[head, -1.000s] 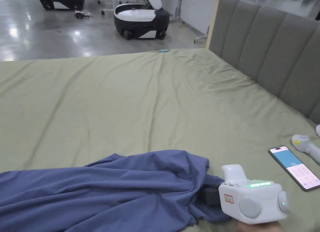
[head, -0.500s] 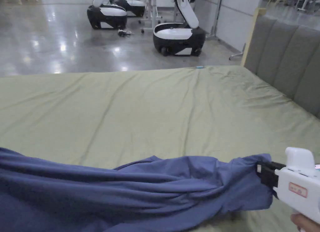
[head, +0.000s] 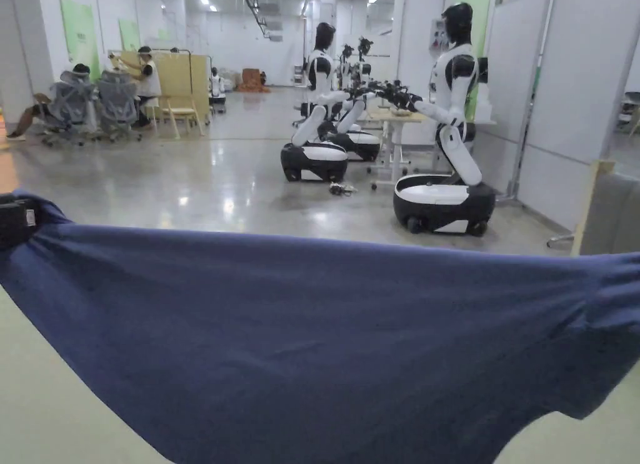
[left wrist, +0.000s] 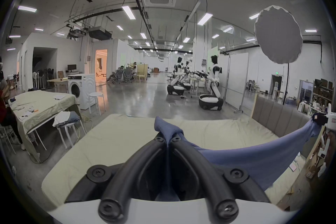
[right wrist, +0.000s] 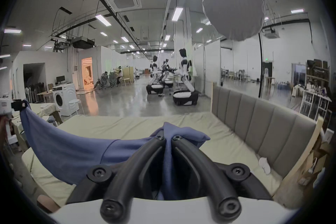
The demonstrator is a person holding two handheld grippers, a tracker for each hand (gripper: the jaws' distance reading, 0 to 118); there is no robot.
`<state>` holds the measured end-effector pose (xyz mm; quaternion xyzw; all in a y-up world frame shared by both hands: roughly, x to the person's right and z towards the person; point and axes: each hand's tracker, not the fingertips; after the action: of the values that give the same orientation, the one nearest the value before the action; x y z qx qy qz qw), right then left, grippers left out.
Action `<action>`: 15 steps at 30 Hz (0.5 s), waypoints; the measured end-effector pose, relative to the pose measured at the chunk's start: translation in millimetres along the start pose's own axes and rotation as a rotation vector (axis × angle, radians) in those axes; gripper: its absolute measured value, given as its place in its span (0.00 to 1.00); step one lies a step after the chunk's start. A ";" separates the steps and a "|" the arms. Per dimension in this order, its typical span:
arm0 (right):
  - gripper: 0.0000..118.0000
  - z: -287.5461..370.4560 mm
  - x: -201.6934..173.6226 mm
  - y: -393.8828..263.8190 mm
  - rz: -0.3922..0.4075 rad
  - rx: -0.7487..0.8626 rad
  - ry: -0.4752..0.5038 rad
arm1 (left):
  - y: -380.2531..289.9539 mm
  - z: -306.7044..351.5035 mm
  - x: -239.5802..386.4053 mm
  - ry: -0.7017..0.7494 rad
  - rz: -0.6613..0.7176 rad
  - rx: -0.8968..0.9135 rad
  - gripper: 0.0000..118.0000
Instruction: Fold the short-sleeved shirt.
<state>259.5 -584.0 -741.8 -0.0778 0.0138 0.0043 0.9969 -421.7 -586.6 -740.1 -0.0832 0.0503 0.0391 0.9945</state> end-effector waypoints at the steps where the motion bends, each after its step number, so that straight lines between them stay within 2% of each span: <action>1: 0.01 -3.5 -2.0 9.5 0.015 0.016 -0.006 | 7.2 -1.9 -1.9 0.012 0.009 0.007 0.00; 6: 0.01 -40.7 -13.7 48.5 0.128 0.069 -0.053 | 40.7 -24.6 1.0 0.087 -0.011 0.013 0.00; 7: 0.01 -58.6 -6.6 51.2 0.152 0.078 -0.067 | 46.1 -31.5 1.7 0.093 -0.009 0.013 0.00; 11: 0.01 -102.2 -12.9 82.6 0.109 0.074 -0.071 | 68.8 -70.2 2.6 0.123 0.025 0.010 0.00; 14: 0.01 -138.3 -15.2 103.9 0.130 0.104 -0.085 | 85.4 -110.3 2.9 0.166 0.034 -0.005 0.00; 15: 0.01 -142.6 -29.3 111.8 0.141 0.115 -0.089 | 92.3 -124.0 4.4 0.177 0.021 -0.017 0.00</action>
<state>225.2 -495.8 -899.0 -0.0190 -0.0250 0.0771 0.9965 -436.8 -516.5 -877.1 -0.0942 0.1387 0.0426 0.9849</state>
